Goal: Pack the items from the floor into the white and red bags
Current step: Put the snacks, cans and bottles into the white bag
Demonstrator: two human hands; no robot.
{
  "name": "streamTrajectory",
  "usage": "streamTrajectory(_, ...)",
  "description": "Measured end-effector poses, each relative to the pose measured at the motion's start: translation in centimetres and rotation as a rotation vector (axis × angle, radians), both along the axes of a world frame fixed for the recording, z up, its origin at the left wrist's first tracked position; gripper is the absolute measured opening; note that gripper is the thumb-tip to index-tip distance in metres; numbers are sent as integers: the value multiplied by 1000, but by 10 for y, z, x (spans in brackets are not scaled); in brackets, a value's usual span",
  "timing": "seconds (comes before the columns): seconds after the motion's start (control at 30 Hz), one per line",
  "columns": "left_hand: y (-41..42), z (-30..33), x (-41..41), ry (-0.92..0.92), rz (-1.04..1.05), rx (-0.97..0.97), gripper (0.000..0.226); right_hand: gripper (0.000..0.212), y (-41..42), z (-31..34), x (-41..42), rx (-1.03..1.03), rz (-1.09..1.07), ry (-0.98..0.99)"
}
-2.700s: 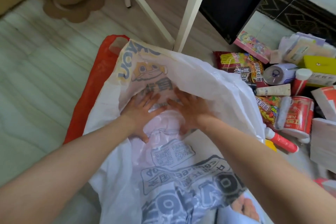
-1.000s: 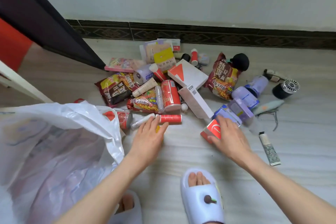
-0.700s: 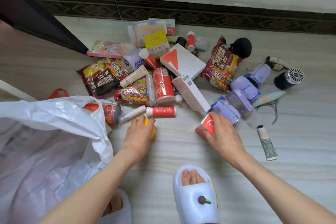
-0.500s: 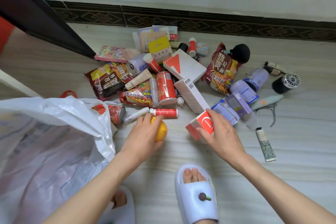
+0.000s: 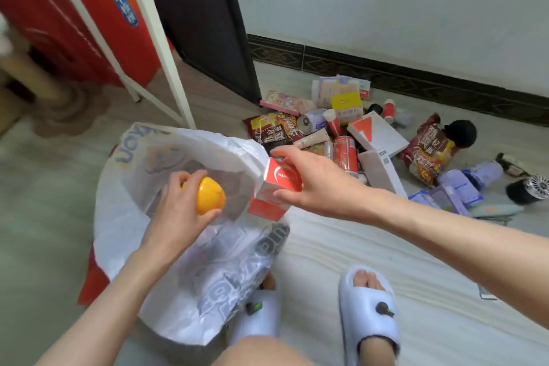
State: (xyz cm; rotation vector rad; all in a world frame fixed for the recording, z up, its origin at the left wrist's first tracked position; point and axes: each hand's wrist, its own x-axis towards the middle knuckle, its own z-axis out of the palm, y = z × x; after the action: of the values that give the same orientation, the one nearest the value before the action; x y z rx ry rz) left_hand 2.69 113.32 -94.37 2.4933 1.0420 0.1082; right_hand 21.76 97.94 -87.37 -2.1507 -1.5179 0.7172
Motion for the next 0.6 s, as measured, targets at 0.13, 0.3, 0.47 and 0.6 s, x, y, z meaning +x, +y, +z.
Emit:
streamTrajectory(0.13, 27, -38, -17, 300, -74, -4, 79, 43, 63, -30, -37, -53, 208, -112)
streamTrajectory(0.3, 47, -72, -10, 441, -114, 93, 66, 41, 119, -115, -56, -195, 266, -138)
streamTrajectory(0.47, 54, -99, -12, 484, -53, 88, 58, 37, 128, -180, -67, -332, 255, -35)
streamTrajectory(0.6, 58, -110, -25, 512, -59, 12, 62, 46, 120, -183, -72, -239, 313, -75)
